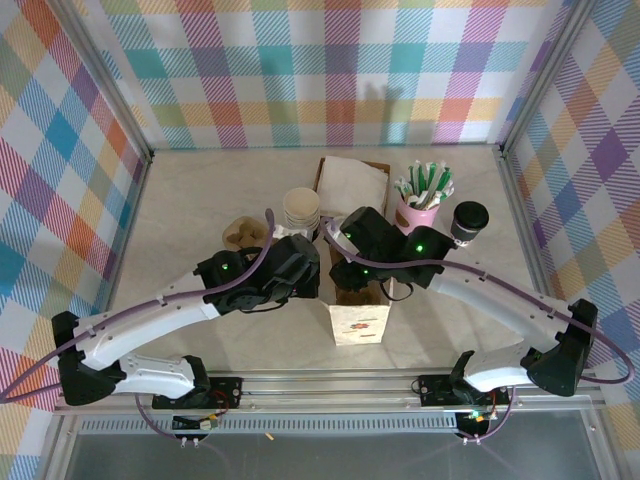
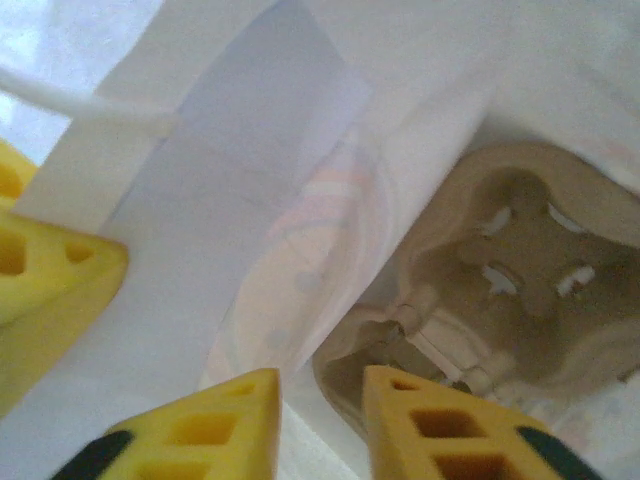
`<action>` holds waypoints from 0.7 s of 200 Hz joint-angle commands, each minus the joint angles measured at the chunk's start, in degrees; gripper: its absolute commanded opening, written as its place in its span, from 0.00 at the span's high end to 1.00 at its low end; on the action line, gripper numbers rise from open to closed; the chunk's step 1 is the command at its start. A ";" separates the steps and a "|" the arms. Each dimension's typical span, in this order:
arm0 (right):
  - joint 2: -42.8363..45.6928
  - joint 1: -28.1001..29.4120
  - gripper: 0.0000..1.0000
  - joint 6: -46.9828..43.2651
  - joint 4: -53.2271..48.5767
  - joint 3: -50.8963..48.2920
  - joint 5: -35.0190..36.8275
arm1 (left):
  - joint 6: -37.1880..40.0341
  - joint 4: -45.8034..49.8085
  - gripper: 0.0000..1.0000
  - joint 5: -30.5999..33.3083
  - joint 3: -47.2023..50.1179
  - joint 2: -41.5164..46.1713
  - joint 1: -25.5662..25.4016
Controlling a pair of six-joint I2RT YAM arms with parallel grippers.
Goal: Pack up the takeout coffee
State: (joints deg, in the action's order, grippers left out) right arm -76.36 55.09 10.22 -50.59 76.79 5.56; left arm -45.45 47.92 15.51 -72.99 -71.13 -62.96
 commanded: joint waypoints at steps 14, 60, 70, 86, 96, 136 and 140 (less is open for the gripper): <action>-2.24 -0.32 0.79 1.02 1.25 -1.51 5.87 | -3.41 1.04 1.00 3.32 -1.26 0.36 -0.67; -7.70 -2.17 0.80 3.05 4.09 -1.57 8.00 | -6.53 2.59 1.00 3.53 -1.29 -0.04 -0.58; -8.72 -2.43 0.80 2.86 5.06 -1.42 8.41 | -7.82 2.63 1.00 3.56 -0.92 0.45 -0.36; -9.94 -2.58 0.81 3.26 6.31 -1.15 9.18 | -10.14 2.65 0.93 3.45 -0.64 1.31 0.22; -10.43 -2.62 0.82 3.61 7.20 -1.08 9.20 | -11.15 2.54 0.81 3.34 -0.70 1.73 0.63; -11.32 -2.62 0.80 6.72 9.38 -1.51 10.13 | -11.93 4.69 0.60 -0.33 -3.40 -0.63 4.29; -11.48 -2.61 0.79 6.83 9.57 -1.56 10.43 | -11.59 4.90 0.60 -1.00 -3.88 -1.21 4.68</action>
State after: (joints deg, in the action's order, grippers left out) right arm -87.13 52.71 14.66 -43.70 75.26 14.31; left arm -56.18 49.76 17.02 -73.67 -70.78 -60.62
